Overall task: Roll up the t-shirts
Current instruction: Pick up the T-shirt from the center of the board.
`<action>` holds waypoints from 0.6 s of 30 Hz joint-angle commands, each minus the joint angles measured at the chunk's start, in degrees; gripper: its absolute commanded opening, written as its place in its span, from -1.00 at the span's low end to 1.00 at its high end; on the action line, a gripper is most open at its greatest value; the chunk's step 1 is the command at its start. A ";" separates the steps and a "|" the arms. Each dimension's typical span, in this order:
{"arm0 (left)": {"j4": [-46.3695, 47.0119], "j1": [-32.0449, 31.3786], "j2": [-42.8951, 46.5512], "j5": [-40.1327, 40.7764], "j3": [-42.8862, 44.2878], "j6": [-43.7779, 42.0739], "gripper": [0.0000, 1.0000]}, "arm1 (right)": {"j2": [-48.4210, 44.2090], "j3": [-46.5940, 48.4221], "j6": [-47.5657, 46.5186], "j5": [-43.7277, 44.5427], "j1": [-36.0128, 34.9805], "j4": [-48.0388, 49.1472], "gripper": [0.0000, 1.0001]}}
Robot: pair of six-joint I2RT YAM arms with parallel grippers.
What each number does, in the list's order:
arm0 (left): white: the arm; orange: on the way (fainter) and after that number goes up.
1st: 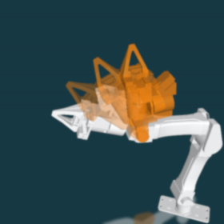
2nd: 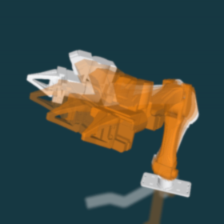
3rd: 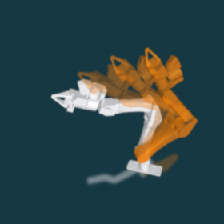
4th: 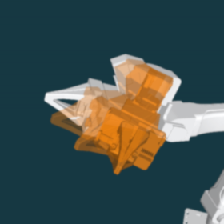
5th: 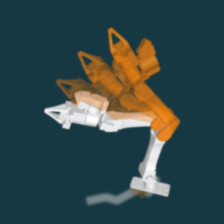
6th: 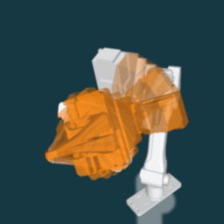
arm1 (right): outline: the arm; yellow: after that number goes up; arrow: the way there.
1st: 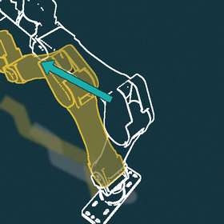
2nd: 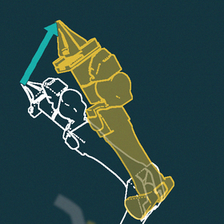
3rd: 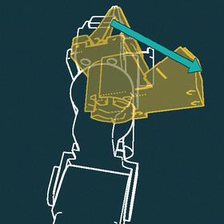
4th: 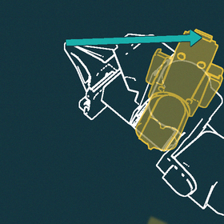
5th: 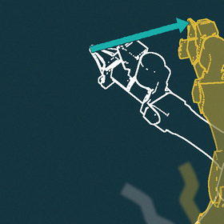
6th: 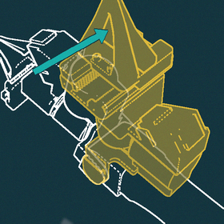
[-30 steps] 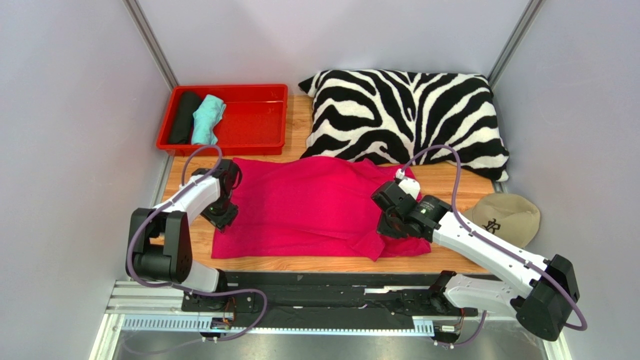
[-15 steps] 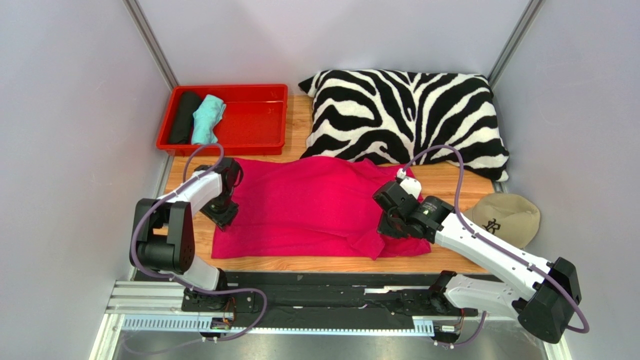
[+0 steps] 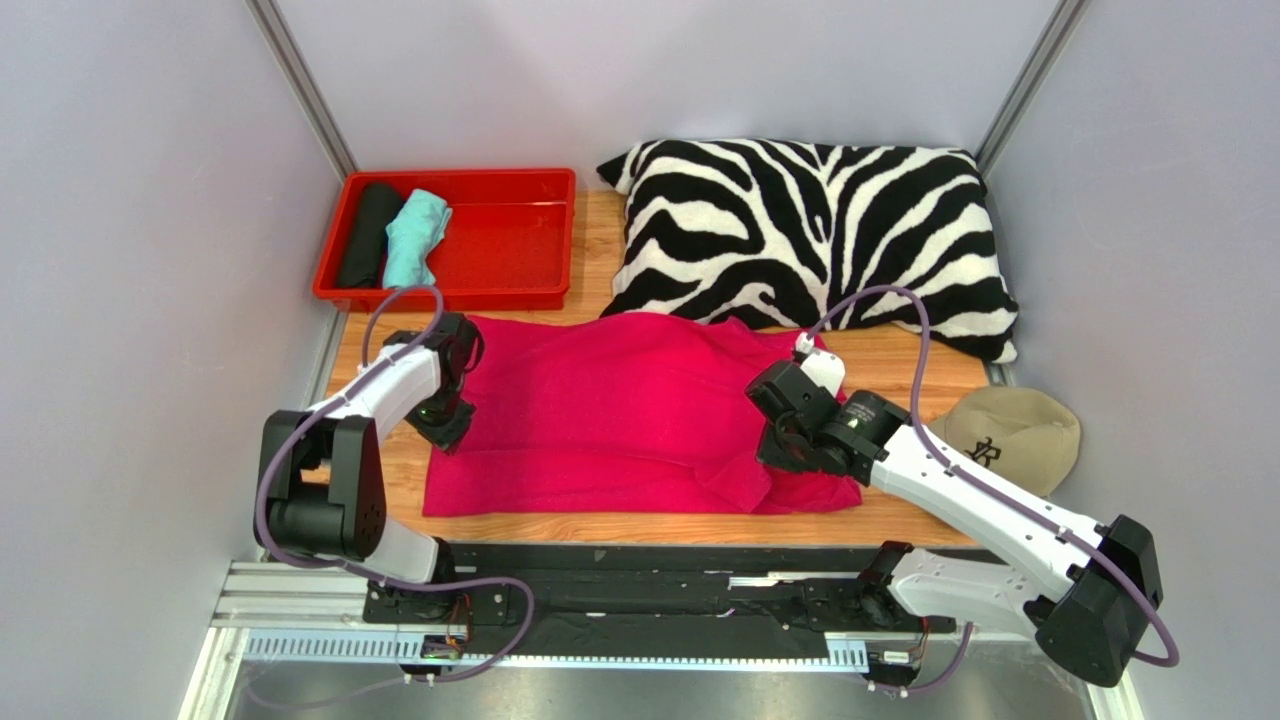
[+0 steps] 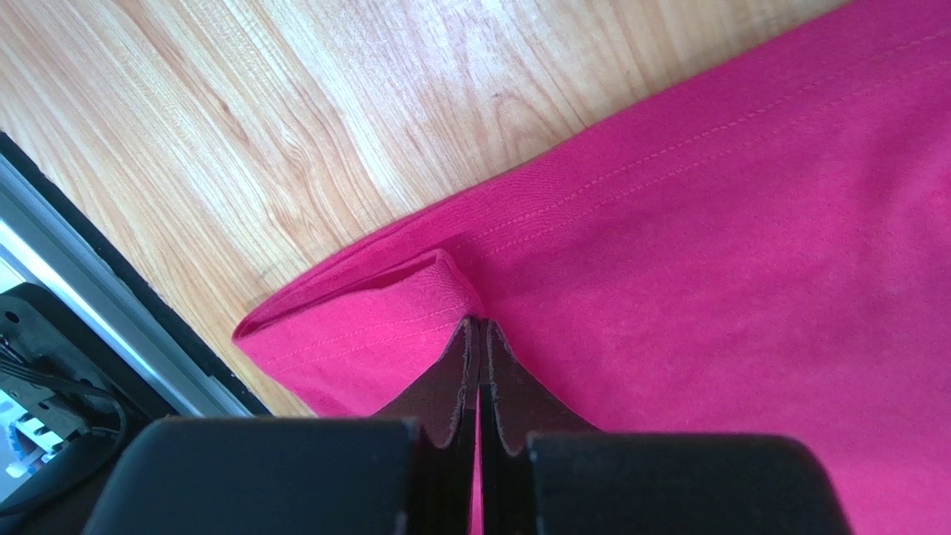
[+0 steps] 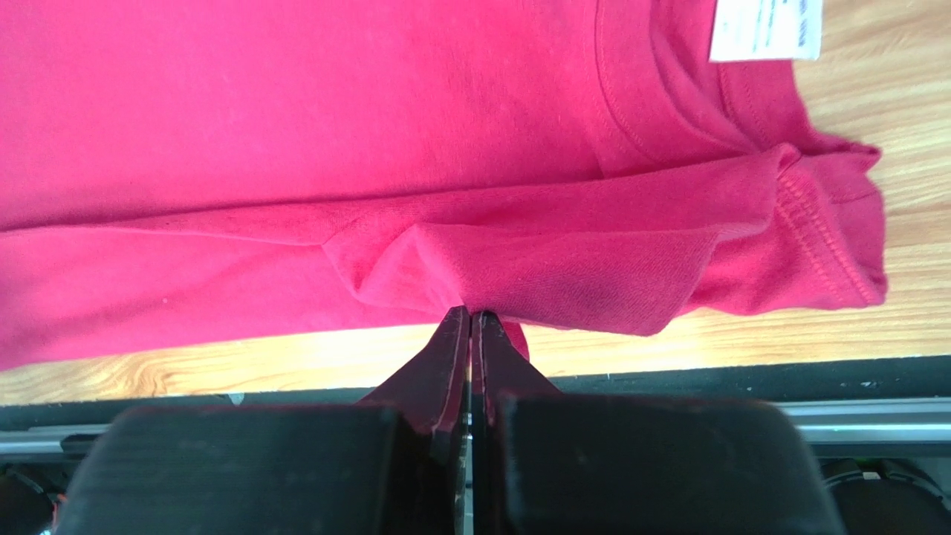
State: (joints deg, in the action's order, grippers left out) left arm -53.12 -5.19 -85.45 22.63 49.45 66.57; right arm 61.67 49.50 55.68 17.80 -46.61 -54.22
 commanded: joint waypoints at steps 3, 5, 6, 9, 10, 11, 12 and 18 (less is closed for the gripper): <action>-1.63 0.18 5.29 1.45 -0.23 -1.87 -1.00 | -0.58 4.12 -2.15 4.70 1.43 -0.28 -1.00; -1.55 0.18 6.08 1.62 -0.23 -2.23 -1.00 | -0.41 4.56 -2.68 5.22 2.31 -0.36 -1.00; -1.54 0.18 6.35 1.54 0.03 -2.49 -1.00 | -0.32 4.73 -2.86 5.14 2.75 -0.45 -1.00; -1.37 0.09 6.35 1.80 0.82 -3.28 -1.00 | 0.03 5.00 -3.47 5.58 3.89 -0.45 -1.00; -1.28 0.09 6.09 1.80 1.08 -3.46 -1.00 | 0.20 5.08 -3.56 5.66 4.42 -0.45 -1.00; -0.93 0.09 6.00 1.71 1.35 -4.07 -1.00 | 0.29 5.17 -3.65 5.66 4.77 -0.45 -1.00; -1.02 0.01 5.74 1.71 1.96 -4.16 -1.00 | 0.47 5.17 -3.74 5.75 5.21 -0.45 -1.00; -0.67 -0.43 4.24 1.54 3.28 -4.60 -1.00 | 1.00 5.17 -4.26 6.54 6.35 -0.54 -1.00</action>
State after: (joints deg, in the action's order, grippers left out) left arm -53.91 -5.28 -80.82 23.03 49.89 63.26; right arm 62.61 52.25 52.56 21.63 -41.06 -54.61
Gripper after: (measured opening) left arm 0.007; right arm 0.007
